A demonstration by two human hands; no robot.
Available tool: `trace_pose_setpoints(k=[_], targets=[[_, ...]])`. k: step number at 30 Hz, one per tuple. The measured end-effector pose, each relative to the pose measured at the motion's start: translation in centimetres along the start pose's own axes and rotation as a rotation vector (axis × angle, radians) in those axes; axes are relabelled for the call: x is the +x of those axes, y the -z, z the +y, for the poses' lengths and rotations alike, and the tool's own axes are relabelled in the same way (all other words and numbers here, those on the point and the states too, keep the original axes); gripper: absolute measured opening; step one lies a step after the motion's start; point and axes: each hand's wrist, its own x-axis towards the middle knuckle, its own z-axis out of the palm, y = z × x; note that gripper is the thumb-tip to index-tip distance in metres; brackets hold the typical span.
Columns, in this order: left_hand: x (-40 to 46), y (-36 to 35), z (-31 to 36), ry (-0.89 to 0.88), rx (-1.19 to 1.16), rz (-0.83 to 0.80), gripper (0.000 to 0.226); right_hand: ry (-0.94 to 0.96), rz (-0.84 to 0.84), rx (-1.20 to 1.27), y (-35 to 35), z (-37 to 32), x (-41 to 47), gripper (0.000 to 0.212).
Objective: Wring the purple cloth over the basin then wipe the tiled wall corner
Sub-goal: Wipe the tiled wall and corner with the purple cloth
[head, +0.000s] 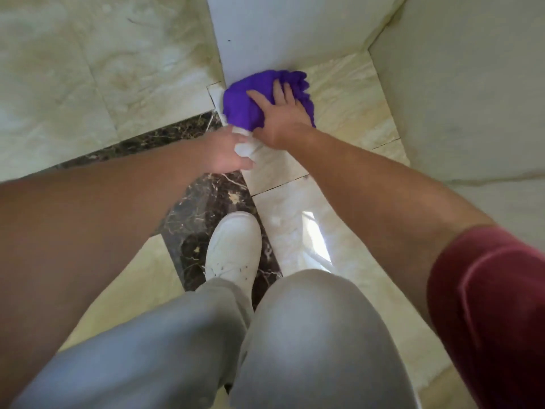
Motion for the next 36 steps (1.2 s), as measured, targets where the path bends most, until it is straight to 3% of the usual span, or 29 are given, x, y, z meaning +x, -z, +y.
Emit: trace_pose_setpoints(k=[3,7,10,13,17,22,29,32,36], targets=[[-0.7,0.8,-4.8,0.161,0.047,0.059,0.087,0.017,0.014,-0.047,0.0,-0.1,0.4,0.083],[-3.0,-1.4,-10.7,0.369,0.067,0.135,0.085,-0.075,-0.017,0.064,1.3,-1.6,0.2,0.084],[-3.8,2.1,-11.3,0.437,-0.007,0.027,0.082,-0.073,-0.015,0.075,3.1,-1.6,-0.8,0.084],[-4.5,9.9,-8.9,0.334,0.071,-0.078,0.089,-0.114,-0.111,0.040,5.8,-1.8,-1.5,0.082],[-9.2,15.5,-5.2,0.191,0.260,0.059,0.087,-0.161,-0.169,0.004,7.2,-3.2,-3.7,0.077],[-15.2,10.7,-9.5,0.185,0.271,0.091,0.101,-0.079,-0.217,-0.050,4.9,-6.0,-6.8,0.083],[-6.9,5.9,-15.7,0.268,0.276,0.031,0.119,-0.043,-0.169,-0.119,-1.2,-3.6,-2.7,0.091],[-5.3,4.0,-18.3,0.266,0.301,0.017,0.127,-0.078,-0.182,-0.075,-0.5,-3.7,-2.2,0.089],[-5.2,5.3,-22.9,0.239,0.516,0.000,0.127,-0.123,-0.239,-0.036,0.2,-4.8,-1.3,0.094]])
